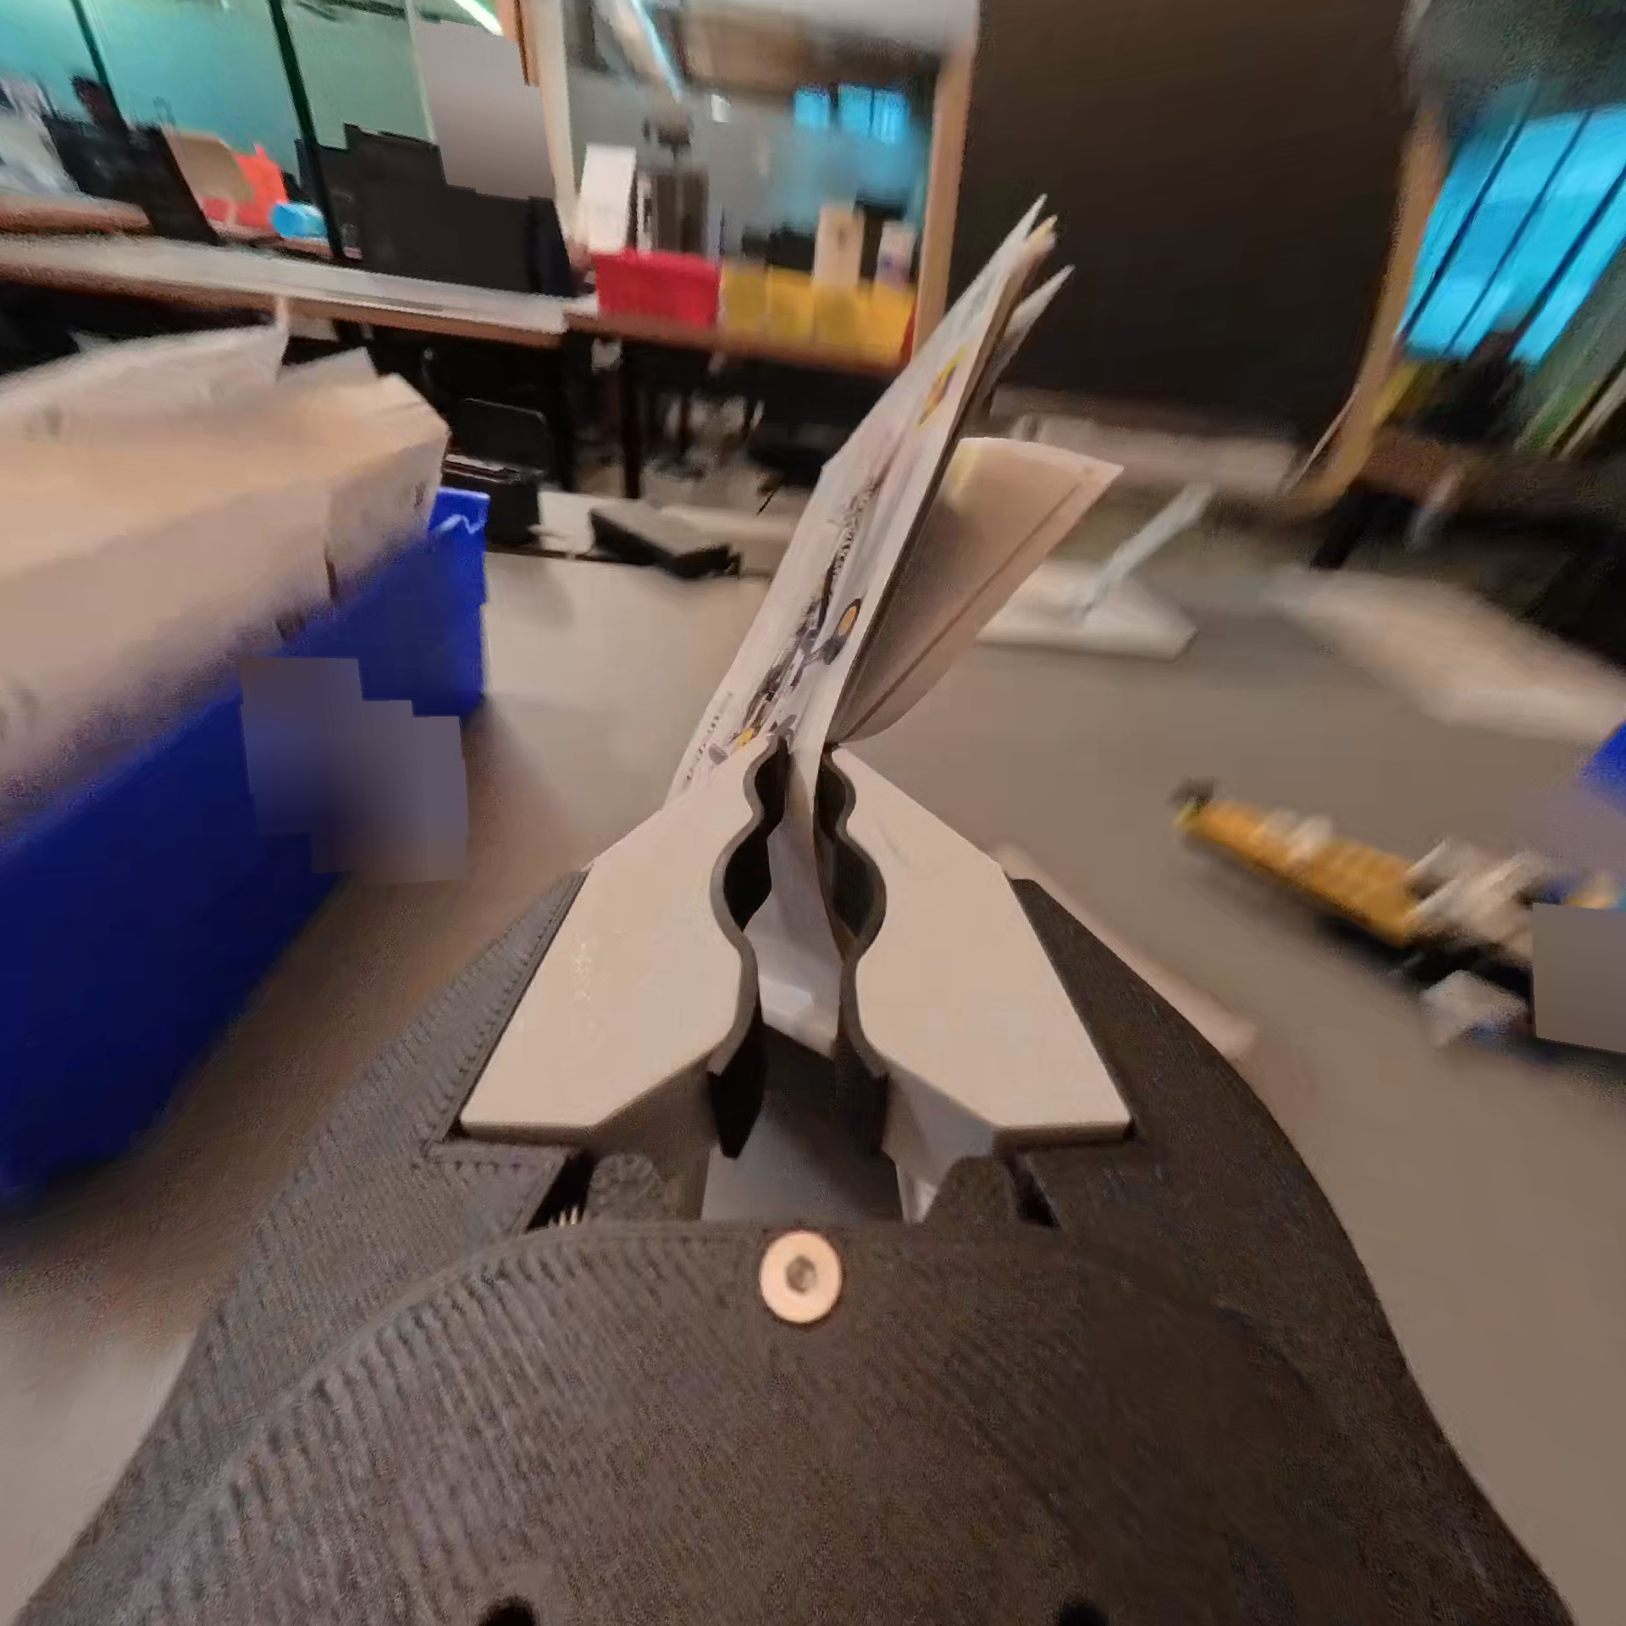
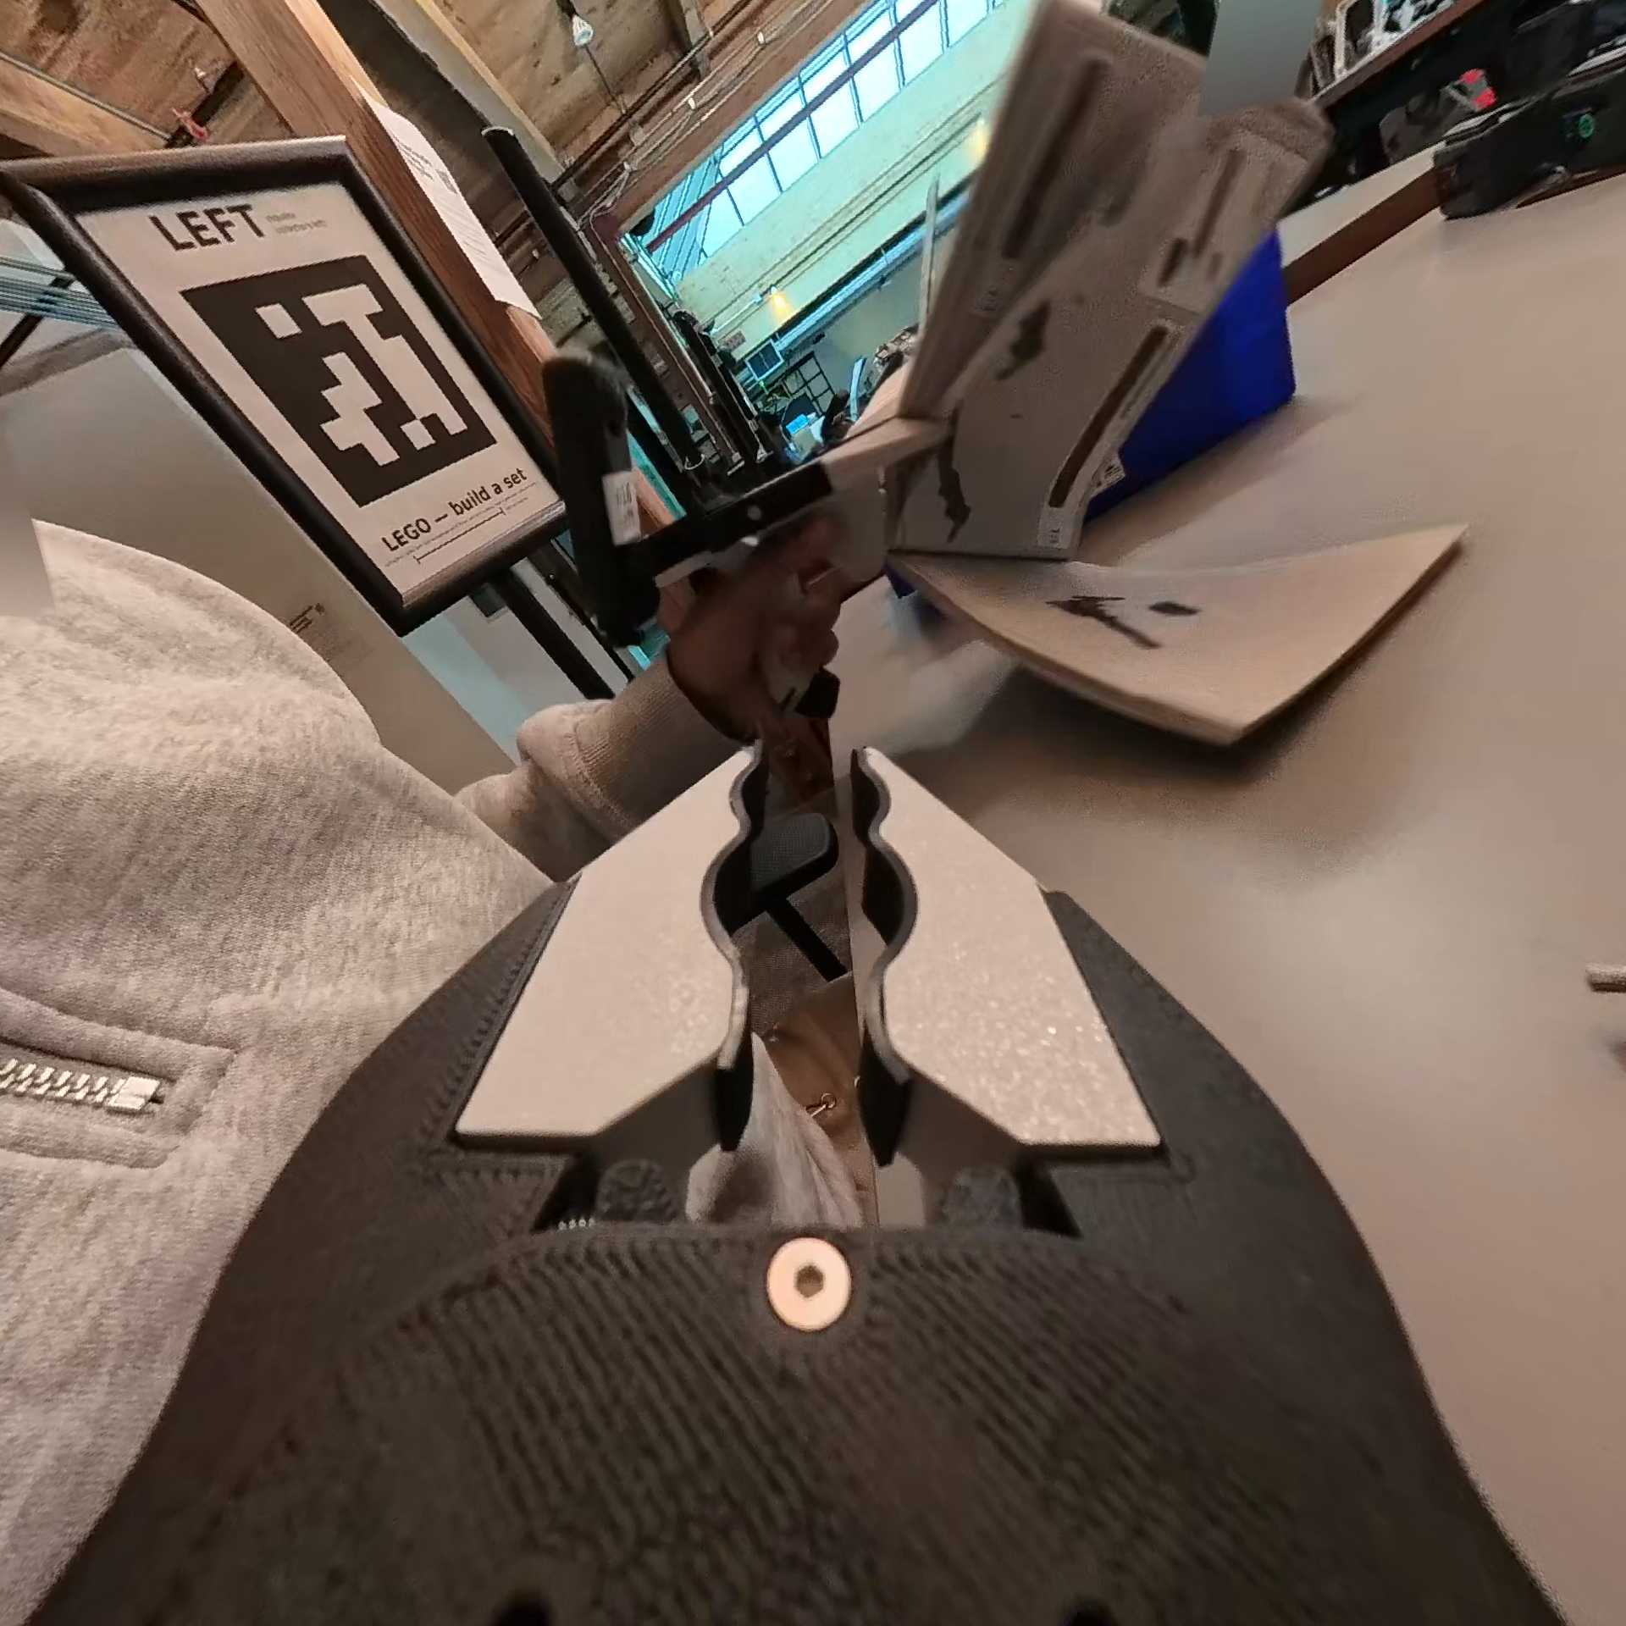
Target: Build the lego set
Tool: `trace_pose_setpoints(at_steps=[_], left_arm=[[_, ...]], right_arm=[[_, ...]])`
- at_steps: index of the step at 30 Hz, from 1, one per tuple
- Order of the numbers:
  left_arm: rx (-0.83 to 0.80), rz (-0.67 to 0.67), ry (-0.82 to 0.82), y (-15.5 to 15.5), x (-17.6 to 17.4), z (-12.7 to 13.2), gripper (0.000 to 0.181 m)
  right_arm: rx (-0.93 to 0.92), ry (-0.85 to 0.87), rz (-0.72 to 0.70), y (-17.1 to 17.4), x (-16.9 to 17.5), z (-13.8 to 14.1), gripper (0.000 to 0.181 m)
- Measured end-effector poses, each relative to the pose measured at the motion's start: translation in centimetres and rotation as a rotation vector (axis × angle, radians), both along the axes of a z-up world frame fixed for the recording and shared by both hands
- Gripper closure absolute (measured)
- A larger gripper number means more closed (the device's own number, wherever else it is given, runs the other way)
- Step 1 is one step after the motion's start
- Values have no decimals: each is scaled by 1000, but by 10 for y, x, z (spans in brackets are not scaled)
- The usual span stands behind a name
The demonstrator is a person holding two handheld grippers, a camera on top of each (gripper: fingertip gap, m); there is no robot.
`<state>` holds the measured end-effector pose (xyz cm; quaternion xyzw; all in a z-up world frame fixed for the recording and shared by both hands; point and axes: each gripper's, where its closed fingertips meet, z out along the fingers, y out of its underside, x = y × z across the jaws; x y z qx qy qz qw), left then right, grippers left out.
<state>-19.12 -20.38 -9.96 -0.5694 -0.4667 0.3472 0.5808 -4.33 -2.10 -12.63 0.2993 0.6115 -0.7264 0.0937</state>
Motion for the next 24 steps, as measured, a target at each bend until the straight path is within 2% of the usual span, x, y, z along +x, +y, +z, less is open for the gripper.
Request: trace_pose_setpoints(at_steps=[1, 3, 5, 6, 10, 15, 18, 24], left_arm=[[186, -10, 15, -5, 3, 2, 176], [533, 11, -14, -19, 10, -14, 175], [694, 38, -35, -24, 22, -33, 174], [718, 92, -23, -28, 24, -37, 175], [789, 22, -116, -7, 23, -34, 167], [750, 62, -273, -13, 36, -62, 158], [728, 27, -350, -20, 49, -63, 150], [593, 118, -354, -42, 77, -55, 146]], right_arm=[[2, -1, -10, 1, -1, 0, 164], [17, -4, -30, 1, -3, -2, 164], [71, -2, -56, -2, -8, -7, 165], [107, 7, -69, -5, -9, -10, 165], [266, 72, -95, -25, -15, -19, 165], [556, 234, -148, -44, -30, -40, 160], [689, 318, -175, -50, -42, -50, 159], [739, 239, -161, -58, -58, -63, 154]])
